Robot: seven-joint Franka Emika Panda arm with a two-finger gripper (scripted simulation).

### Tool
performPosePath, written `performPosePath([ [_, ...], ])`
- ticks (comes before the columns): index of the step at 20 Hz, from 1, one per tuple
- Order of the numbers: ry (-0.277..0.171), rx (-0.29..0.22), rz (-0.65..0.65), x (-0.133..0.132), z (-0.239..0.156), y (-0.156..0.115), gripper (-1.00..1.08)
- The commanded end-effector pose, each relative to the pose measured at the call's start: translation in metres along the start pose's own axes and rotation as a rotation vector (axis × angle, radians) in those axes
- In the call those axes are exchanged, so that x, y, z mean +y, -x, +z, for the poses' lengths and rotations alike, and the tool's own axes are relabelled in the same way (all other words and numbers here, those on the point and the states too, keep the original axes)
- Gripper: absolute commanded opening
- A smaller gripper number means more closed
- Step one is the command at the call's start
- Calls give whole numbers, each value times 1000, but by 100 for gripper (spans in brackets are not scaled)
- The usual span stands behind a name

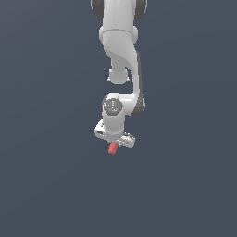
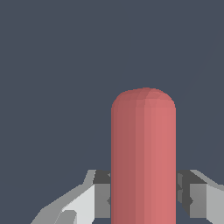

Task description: Pick up the object and move it to a goal position.

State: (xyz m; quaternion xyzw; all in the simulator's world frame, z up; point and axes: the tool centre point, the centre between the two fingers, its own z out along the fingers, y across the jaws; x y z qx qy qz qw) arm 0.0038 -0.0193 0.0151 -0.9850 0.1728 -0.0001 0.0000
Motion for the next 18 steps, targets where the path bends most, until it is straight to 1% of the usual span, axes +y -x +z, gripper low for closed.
performPosePath([
  [1,0,0,0,0,0,0,-100],
  [6,0,0,0,0,-1,0,-100],
  [10,0,0,0,-1,-11,0,-100],
  [14,0,0,0,-4,-30,1,-100],
  [18,0,0,0,-8,-60,1,-100],
])
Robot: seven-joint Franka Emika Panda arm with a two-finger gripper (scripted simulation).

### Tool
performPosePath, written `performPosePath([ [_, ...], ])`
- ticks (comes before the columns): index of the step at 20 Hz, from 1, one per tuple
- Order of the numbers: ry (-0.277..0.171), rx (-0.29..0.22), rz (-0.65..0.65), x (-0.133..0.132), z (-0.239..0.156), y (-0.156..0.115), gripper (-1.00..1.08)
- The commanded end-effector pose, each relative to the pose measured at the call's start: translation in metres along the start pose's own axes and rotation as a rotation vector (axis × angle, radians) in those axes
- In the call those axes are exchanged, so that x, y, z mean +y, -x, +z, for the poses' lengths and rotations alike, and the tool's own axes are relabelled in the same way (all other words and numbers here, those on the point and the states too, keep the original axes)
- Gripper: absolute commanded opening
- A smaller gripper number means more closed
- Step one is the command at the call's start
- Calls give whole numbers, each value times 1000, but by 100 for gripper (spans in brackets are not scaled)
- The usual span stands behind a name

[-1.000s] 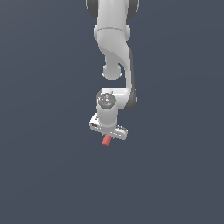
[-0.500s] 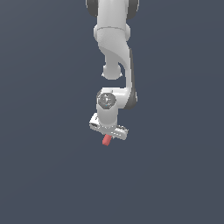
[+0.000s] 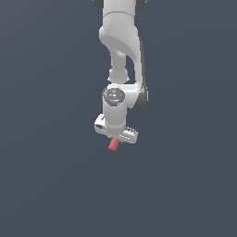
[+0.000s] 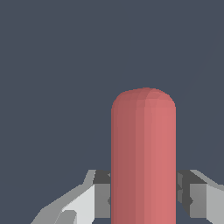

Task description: Pick up the object and move it to a goal position.

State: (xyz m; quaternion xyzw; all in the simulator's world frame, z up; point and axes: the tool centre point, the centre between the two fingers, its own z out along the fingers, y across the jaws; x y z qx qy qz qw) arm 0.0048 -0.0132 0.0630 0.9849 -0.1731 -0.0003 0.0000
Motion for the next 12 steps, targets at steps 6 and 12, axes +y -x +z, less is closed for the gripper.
performPosePath([
  [6,0,1,0,-10,-74,1,-100],
  [12,0,1,1,-19,-147,2,-100],
])
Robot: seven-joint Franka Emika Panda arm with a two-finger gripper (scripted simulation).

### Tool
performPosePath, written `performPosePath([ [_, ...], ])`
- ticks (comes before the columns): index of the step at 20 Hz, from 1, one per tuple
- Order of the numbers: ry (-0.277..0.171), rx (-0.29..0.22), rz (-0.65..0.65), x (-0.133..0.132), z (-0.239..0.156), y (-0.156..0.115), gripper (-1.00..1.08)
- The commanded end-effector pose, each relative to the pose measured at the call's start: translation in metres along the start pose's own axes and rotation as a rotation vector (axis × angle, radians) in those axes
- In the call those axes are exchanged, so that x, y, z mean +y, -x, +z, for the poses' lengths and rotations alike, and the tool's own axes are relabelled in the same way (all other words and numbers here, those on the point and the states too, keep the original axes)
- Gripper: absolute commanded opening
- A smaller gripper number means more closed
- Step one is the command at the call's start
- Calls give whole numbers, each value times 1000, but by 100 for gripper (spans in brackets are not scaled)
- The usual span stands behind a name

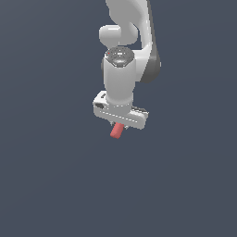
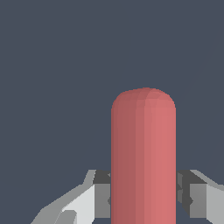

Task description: Pick up the object and move it to a goal position.

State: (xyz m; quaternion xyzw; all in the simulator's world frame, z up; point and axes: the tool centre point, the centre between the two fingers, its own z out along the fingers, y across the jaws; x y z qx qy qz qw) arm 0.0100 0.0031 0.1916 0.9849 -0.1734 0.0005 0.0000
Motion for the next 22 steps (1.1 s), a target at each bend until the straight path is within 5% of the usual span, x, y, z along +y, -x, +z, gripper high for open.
performPosePath([
  [1,0,-1,0,-4,-30,1,-100],
  [22,1,-1,0,-34,-235,-4,-100],
])
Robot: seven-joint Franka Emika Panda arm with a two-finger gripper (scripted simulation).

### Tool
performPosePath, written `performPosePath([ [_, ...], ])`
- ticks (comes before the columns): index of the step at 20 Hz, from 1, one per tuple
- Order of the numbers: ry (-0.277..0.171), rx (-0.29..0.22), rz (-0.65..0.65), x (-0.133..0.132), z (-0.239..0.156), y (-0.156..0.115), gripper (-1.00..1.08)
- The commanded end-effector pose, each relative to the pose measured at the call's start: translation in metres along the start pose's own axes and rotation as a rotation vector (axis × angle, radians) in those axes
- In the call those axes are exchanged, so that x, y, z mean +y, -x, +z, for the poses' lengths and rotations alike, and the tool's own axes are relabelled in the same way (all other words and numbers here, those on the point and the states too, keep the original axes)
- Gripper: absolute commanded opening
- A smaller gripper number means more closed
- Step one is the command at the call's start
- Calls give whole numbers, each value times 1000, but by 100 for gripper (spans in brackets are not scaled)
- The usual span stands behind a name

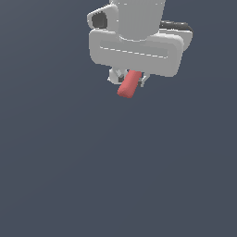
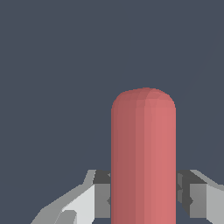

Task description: Pick up the object and move it to a goal position.

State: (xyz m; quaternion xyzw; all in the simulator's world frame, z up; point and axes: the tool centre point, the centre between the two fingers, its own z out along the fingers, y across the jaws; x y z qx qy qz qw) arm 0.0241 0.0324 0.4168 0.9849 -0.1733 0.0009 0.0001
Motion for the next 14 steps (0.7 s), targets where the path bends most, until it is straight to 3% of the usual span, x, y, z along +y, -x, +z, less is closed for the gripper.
performPosePath([
  [1,1,-1,0,-2,-15,-1,-100],
  [14,0,-2,0,-7,-43,-3,-100],
])
